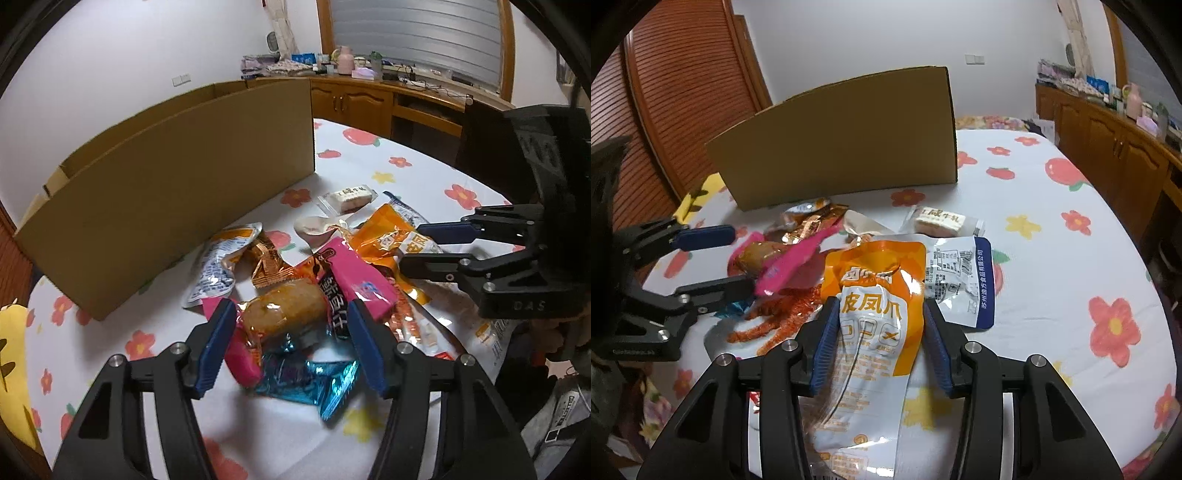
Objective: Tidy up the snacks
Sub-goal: 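Grasp the orange pouch with the right tool while the left tool grasps the pink sausage snack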
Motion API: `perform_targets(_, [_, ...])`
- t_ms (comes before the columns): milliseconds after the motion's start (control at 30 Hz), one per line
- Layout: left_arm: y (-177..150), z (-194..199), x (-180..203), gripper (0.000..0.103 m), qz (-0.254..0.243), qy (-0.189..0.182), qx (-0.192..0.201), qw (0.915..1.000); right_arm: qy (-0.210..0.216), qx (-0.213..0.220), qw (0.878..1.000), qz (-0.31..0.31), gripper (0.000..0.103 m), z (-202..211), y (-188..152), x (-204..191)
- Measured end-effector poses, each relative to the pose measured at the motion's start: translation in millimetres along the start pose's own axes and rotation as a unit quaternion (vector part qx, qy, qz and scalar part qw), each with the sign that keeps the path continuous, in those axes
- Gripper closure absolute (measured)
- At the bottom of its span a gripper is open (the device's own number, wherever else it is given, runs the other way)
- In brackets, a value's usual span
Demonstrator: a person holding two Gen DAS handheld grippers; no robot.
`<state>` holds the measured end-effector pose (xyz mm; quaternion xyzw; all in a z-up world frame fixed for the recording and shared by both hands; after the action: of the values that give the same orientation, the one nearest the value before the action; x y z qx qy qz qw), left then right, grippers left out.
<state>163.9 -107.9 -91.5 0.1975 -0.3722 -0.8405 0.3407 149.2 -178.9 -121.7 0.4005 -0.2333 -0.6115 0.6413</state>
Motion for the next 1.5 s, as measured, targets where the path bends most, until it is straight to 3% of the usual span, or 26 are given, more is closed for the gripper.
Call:
perform_targets(233, [-2,-6,-5,0.041,-0.008,-0.03,-0.024,0.9992,0.001,-0.003,1.0,0.001,0.056,0,1,4])
perform_targets(333, [-1,-4,-13,0.044,-0.009,-0.026,-0.032,0.9991,0.001,-0.004,1.0,0.0,0.056,0,1,5])
perform_targets(500, [7,7,-18,0.044,-0.02,-0.025,-0.018,0.9993,0.003,-0.005,1.0,-0.004,0.056,0,0,7])
perform_targets(600, [13,10,-20,0.058,-0.031,-0.027,-0.018,0.999,0.002,-0.004,1.0,-0.001,0.056,0,0,7])
perform_targets(667, [13,8,-19,0.062,-0.05,-0.035,-0.03,0.9977,0.003,-0.004,1.0,0.0,0.056,0,0,7])
perform_targets(900, [7,-1,-10,0.061,-0.134,-0.067,-0.068,0.9864,0.006,-0.006,1.0,0.008,0.053,-1,-1,5])
perform_targets(1167, [15,-18,-1,0.058,-0.121,-0.1,-0.085,0.9838,0.009,-0.008,1.0,0.013,0.052,0,-2,4])
perform_targets(1233, [13,-23,-1,0.048,-0.111,-0.108,-0.092,0.9836,0.009,-0.009,1.0,0.014,0.051,0,-2,5])
perform_targets(1500, [7,-25,-7,0.052,-0.072,-0.131,-0.096,0.9841,0.013,-0.013,1.0,0.011,0.049,0,-3,7])
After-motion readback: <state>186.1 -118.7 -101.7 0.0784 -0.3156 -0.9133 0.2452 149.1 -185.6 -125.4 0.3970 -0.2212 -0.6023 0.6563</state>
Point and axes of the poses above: each gripper's, at about its wrist camera, not at the fingertips, and z roughly against the way its jaws point, x to its right, y to its top, the point moved 6 cm from there along -z, roughly the way its jaws point, and after that the axes turned 8 degrees about x, right-handed, at the moved point
